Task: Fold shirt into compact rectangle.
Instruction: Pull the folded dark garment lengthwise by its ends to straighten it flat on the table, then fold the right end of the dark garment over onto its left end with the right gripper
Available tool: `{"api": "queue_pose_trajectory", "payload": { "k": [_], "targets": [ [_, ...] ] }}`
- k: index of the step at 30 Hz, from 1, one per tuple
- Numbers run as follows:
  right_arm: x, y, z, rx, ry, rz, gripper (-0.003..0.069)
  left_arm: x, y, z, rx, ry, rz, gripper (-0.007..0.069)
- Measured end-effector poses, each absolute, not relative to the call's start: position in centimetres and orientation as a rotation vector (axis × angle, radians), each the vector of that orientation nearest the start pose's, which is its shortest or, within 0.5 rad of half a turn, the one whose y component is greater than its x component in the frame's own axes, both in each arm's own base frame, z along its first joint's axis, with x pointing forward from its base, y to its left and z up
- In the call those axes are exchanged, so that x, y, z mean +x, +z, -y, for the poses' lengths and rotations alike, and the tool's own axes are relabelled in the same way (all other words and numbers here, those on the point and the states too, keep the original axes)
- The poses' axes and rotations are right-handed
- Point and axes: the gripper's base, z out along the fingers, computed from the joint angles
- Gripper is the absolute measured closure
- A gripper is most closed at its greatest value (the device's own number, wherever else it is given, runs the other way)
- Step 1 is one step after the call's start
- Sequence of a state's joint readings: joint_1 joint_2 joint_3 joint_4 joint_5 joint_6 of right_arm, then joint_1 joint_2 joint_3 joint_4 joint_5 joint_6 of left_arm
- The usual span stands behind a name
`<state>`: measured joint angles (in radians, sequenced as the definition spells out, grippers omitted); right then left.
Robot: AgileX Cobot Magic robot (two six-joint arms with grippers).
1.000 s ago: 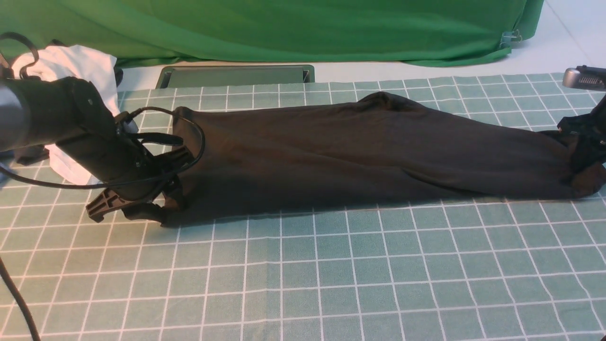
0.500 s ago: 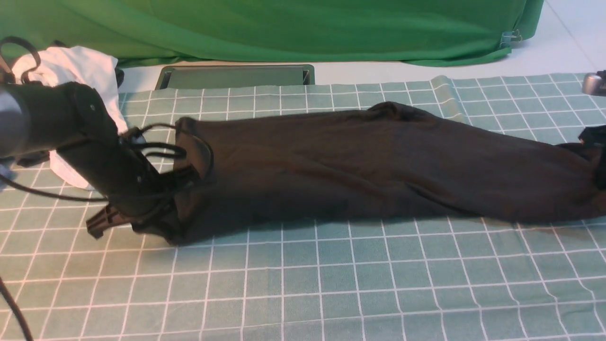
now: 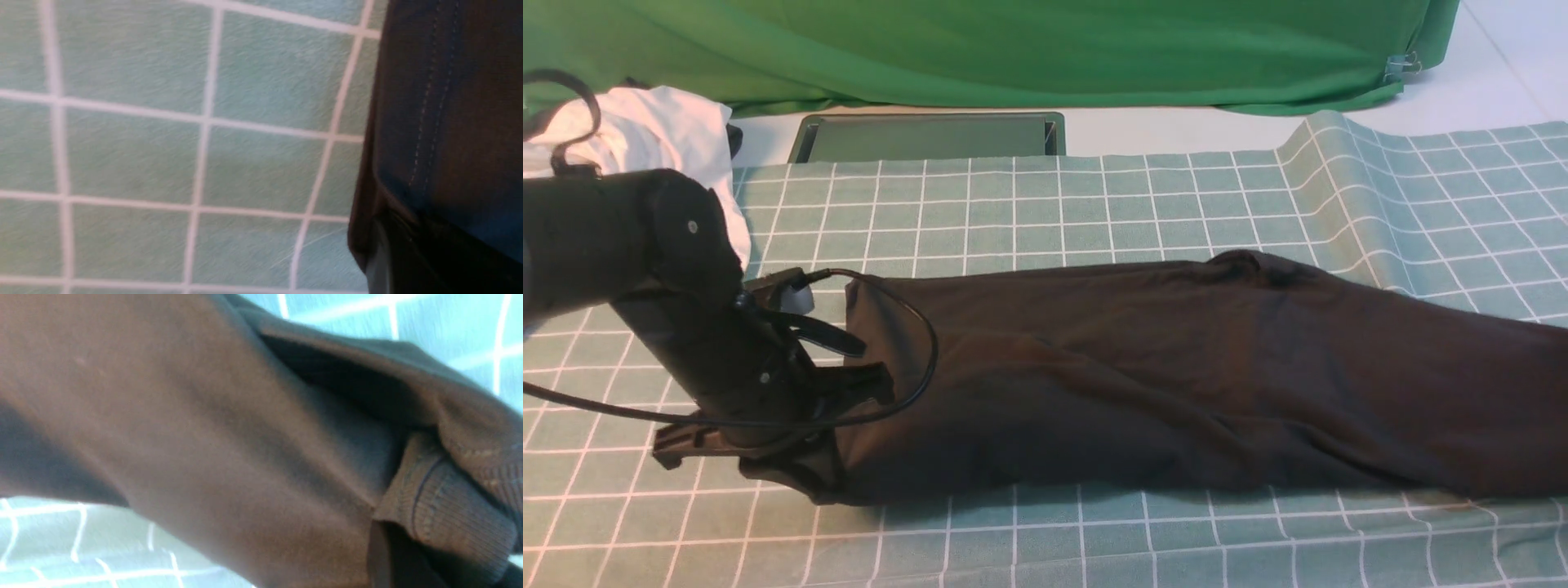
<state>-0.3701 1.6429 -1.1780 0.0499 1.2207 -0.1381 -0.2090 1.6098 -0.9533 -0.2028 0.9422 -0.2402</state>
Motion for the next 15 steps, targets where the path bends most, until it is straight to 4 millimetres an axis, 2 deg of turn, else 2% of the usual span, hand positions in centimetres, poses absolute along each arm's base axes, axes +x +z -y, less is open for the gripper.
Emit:
{"api": "queue_pose_trajectory", "payload": {
  "k": [9,14,15],
  "targets": [
    [27.4,24.8,10.5,0.402,0.052,-3.098,0.0589,26.3,20.6,6.8,-0.237,-0.219,-3.117,0.0599],
    [27.4,24.8,10.7,0.398,0.021,-3.092,0.0589,25.8,20.6,7.0,-0.252,-0.246,-3.17,0.0517],
    [27.5,24.8,10.8,0.396,0.014,-3.082,0.0589,25.7,20.7,7.2,-0.238,-0.283,-3.185,0.0466]
  ]
}}
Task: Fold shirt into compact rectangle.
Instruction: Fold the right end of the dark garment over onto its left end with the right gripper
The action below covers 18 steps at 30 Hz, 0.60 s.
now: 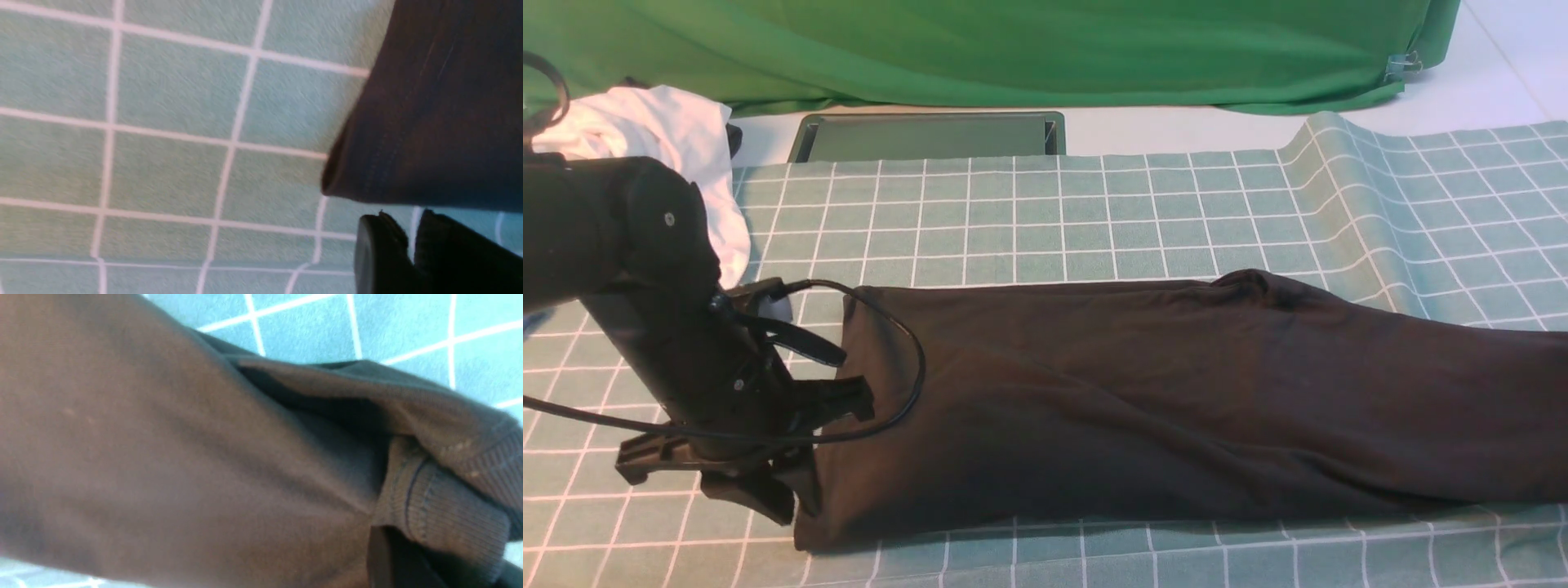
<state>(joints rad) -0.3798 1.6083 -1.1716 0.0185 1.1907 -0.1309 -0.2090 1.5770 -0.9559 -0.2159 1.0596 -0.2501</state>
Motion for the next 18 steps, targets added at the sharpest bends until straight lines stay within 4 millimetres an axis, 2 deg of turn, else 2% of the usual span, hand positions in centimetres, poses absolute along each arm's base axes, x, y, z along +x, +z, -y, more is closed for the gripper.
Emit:
{"api": "queue_pose_trajectory", "payload": {
  "k": [3,4,8,10,13,18],
  "targets": [
    [27.6,24.8,10.9,0.394,0.006,-3.066,0.0589,26.0,21.6,7.4,-0.199,-0.311,-3.19,0.0349],
    [27.6,24.8,10.9,0.393,0.003,-3.066,0.0589,26.1,21.7,7.4,-0.197,-0.31,-3.189,0.0342],
    [27.6,24.8,11.3,0.385,-0.047,-3.055,0.0589,27.1,23.9,7.2,-0.133,-0.246,-3.135,0.0207],
    [27.6,24.9,11.6,0.394,-0.074,-3.048,0.0589,27.4,24.5,7.1,-0.121,-0.236,-3.112,0.0181],
    [27.5,26.0,13.2,0.452,-0.128,-3.013,0.0589,27.7,26.1,7.1,-0.104,-0.236,-3.051,0.0139],
    [27.5,28.3,15.2,0.561,-0.174,-2.935,0.0589,28.1,27.4,7.1,-0.109,-0.245,-3.003,0.0134]
  ]
}}
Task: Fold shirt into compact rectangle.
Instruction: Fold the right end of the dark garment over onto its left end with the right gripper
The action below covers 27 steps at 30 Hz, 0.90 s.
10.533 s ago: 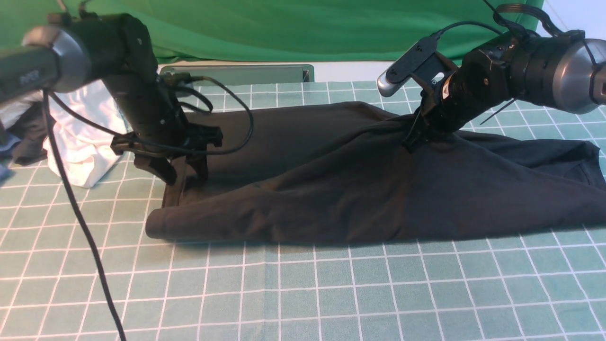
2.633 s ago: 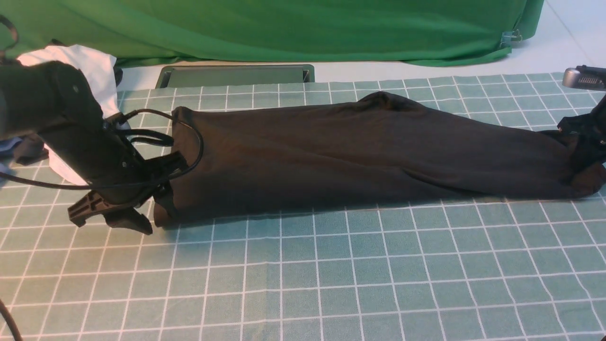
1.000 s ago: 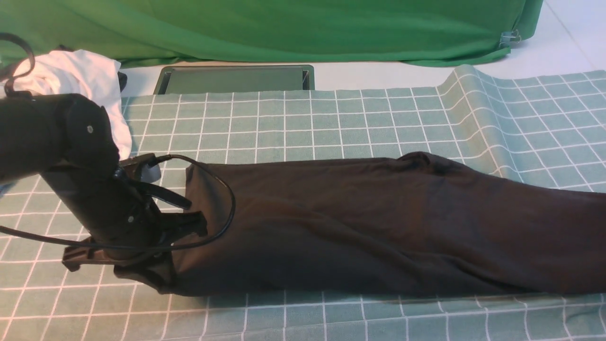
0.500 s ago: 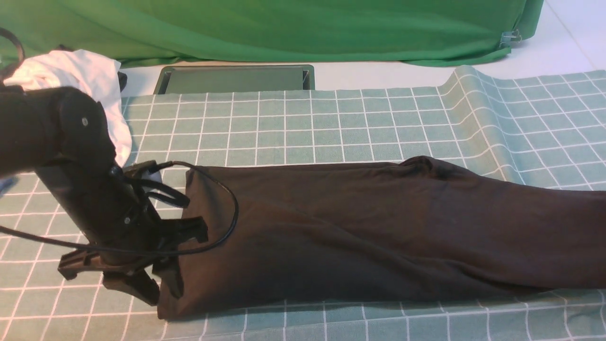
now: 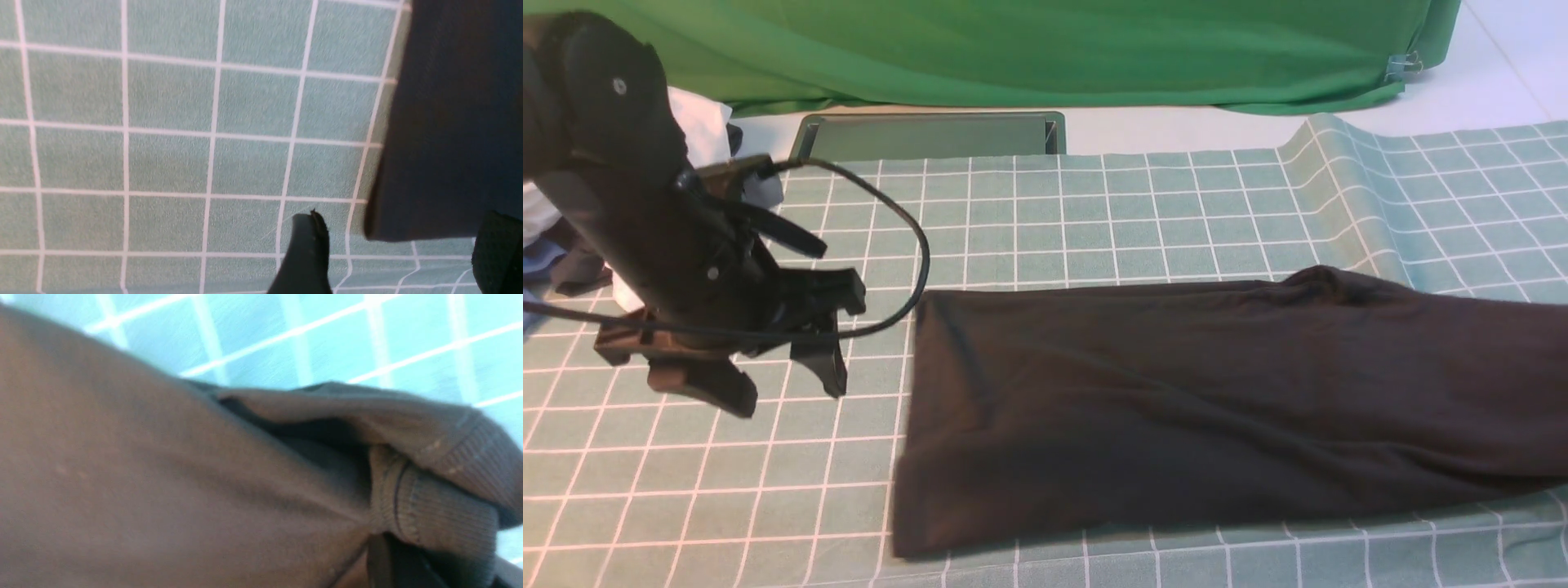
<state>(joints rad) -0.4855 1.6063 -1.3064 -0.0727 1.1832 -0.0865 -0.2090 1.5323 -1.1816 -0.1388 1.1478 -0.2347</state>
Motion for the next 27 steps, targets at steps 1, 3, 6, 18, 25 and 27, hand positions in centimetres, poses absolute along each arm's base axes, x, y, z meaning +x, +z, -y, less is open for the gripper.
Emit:
{"api": "queue_pose_trajectory", "payload": {
  "k": [1,3,6,18,25,27],
  "targets": [
    [27.6,28.7,15.3,0.576,-0.175,-2.926,0.0589,28.2,27.5,7.2,-0.109,-0.247,-2.997,0.0134],
    [27.8,29.5,15.1,0.596,-0.146,-2.906,0.0589,28.3,27.6,7.2,-0.111,-0.251,-2.983,0.0139],
    [28.3,30.0,14.0,0.573,-0.086,-2.886,0.0589,28.7,27.6,7.1,-0.106,-0.239,-2.948,0.0166],
    [31.0,31.7,-1.2,0.208,0.277,-2.869,0.0589,31.0,31.7,4.8,-0.186,-0.299,-2.767,0.0554],
    [30.2,32.3,-11.9,-0.003,0.423,-2.76,0.0587,31.6,32.7,2.3,-0.242,-0.386,-2.71,0.0613],
    [29.8,32.4,-14.4,-0.044,0.477,-2.714,0.0584,31.6,32.7,2.2,-0.227,-0.392,-2.709,0.0613]
  ]
}}
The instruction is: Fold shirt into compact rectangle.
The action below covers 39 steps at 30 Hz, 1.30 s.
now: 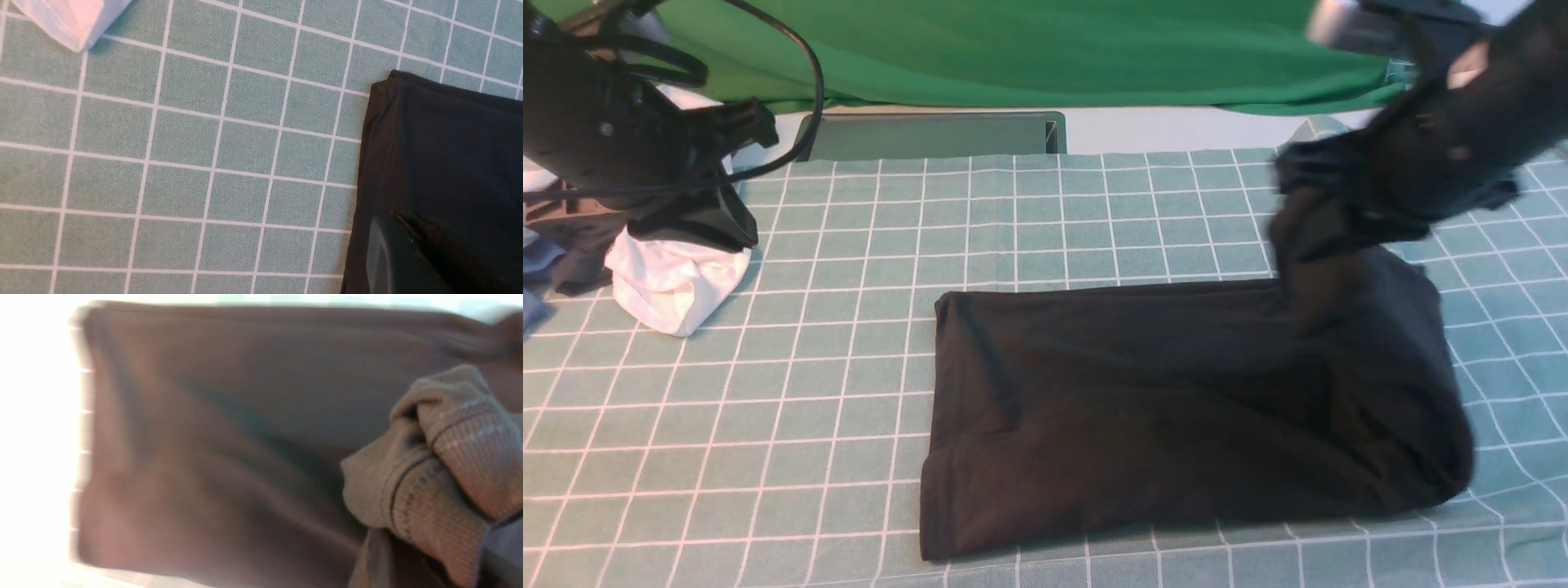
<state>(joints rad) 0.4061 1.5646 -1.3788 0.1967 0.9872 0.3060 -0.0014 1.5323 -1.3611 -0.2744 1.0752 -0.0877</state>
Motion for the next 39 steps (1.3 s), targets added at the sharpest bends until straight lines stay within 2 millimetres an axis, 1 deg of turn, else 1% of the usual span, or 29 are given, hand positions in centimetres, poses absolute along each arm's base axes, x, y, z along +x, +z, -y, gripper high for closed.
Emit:
{"api": "queue_pose_trajectory", "payload": {
  "k": [1,2,3,4,9,11,12,13,14,17,19,20,21,22,23,24,25,26,27,29,30,31,33,34,36,38,39],
  "targets": [
    [29.5,32.3,-16.2,-0.069,0.514,-2.691,0.0582,31.6,32.7,2.2,-0.222,-0.401,-2.708,0.0612],
    [29.3,32.2,-17.1,-0.08,0.531,-2.685,0.0582,31.6,32.8,2.3,-0.223,-0.411,-2.705,0.0611],
    [29.2,32.1,-17.5,-0.084,0.544,-2.673,0.0581,31.6,32.8,2.3,-0.224,-0.414,-2.705,0.0611],
    [29.1,31.8,-18.8,-0.098,0.567,-2.662,0.0579,31.6,32.8,2.4,-0.225,-0.428,-2.703,0.0611],
    [28.8,29.8,-23.6,-0.181,0.647,-2.597,0.057,31.6,32.8,2.6,-0.23,-0.457,-2.697,0.061],
    [28.9,28.7,-25.1,-0.209,0.658,-2.587,0.0564,31.7,32.9,2.6,-0.231,-0.457,-2.693,0.061],
    [28.9,28.7,-25.2,-0.21,0.665,-2.575,0.0563,31.7,32.9,2.6,-0.231,-0.457,-2.693,0.061],
    [29.0,27.4,-26.4,-0.232,0.669,-2.576,0.0549,31.7,32.9,2.6,-0.233,-0.461,-2.686,0.061],
    [29.0,26.9,-27.0,-0.241,0.674,-2.571,0.0538,31.7,32.9,2.6,-0.234,-0.462,-2.684,0.061],
    [29.2,25.4,-28.1,-0.252,0.675,-2.579,0.0475,31.8,32.9,2.6,-0.236,-0.464,-2.674,0.061],
    [29.3,24.2,-28.7,-0.241,0.68,-2.599,0.0393,31.9,33.0,2.6,-0.237,-0.463,-2.669,0.061],
    [29.5,23.7,-28.8,-0.24,0.676,-2.609,0.0337,31.9,33.0,2.6,-0.237,-0.463,-2.666,0.061],
    [29.5,23.6,-28.8,-0.243,0.675,-2.611,0.0327,31.9,33.0,2.6,-0.238,-0.463,-2.664,0.061],
    [29.6,23.3,-28.7,-0.242,0.668,-2.619,0.0246,32.0,33.0,2.6,-0.239,-0.462,-2.657,0.061],
    [29.7,23.3,-28.6,-0.24,0.666,-2.621,0.0239,32.0,33.0,2.6,-0.239,-0.461,-2.655,0.061],
    [29.9,23.6,-28.2,-0.243,0.656,-2.628,0.0204,32.0,33.1,2.6,-0.243,-0.47,-2.648,0.061],
    [30.2,23.9,-27.9,-0.254,0.647,-2.63,0.0201,32.0,33.1,2.6,-0.245,-0.476,-2.646,0.0608],
    [30.5,24.7,-27.2,-0.275,0.631,-2.632,0.0216,32.0,33.1,2.7,-0.248,-0.481,-2.644,0.0608],
    [30.6,25.4,-26.8,-0.302,0.62,-2.634,0.0252,32.1,33.1,2.7,-0.25,-0.485,-2.641,0.0608],
    [31.0,27.6,-25.5,-0.367,0.595,-2.628,0.0365,32.1,33.1,2.7,-0.251,-0.487,-2.637,0.0608],
    [31.0,29.1,-24.7,-0.407,0.578,-2.634,0.046,32.1,33.1,2.7,-0.251,-0.487,-2.638,0.0607],
    [31.1,30.5,-23.9,-0.434,0.568,-2.624,0.0519,32.1,33.0,2.7,-0.252,-0.487,-2.64,0.0607],
    [30.6,33.0,-22.3,-0.483,0.541,-2.626,0.0593,32.2,32.9,2.7,-0.253,-0.488,-2.642,0.0607],
    [30.3,35.1,-21.1,-0.518,0.519,-2.609,0.0615,32.3,32.9,2.7,-0.254,-0.488,-2.645,0.0607],
    [29.4,37.4,-19.4,-0.553,0.487,-2.588,0.0626,32.3,32.7,2.7,-0.255,-0.489,-2.649,0.0607],
    [27.7,40.5,-17.0,-0.588,0.436,-2.515,0.0626,32.4,32.6,2.7,-0.257,-0.489,-2.653,0.0607],
    [27.5,40.8,-16.9,-0.591,0.433,-2.508,0.0626,32.4,32.6,2.7,-0.257,-0.489,-2.653,0.0607]
  ]
}}
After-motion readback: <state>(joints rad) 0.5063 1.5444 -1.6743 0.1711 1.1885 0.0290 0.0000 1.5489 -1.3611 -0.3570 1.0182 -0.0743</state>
